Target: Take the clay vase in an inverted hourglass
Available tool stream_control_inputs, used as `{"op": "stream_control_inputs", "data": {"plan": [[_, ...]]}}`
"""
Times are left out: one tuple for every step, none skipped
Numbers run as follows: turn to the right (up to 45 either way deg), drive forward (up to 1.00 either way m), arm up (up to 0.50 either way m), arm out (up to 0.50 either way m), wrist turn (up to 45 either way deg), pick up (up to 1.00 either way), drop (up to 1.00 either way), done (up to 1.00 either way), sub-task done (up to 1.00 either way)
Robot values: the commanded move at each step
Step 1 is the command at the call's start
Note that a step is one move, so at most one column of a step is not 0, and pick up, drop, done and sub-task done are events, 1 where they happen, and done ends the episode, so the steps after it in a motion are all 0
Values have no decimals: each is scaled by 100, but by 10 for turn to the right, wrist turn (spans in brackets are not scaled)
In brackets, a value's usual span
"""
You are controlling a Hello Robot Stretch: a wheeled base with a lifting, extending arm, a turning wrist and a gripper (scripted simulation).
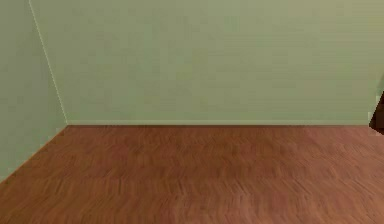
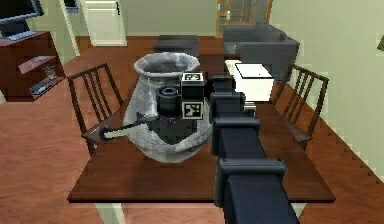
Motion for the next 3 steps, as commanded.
{"op": "stream_control_inputs", "data": {"plan": [[0,0,0,0,270,0,0,0,0],[0,0,0,0,0,100,0,0,0],[0,0,0,0,0,0,0,100,0]]}}
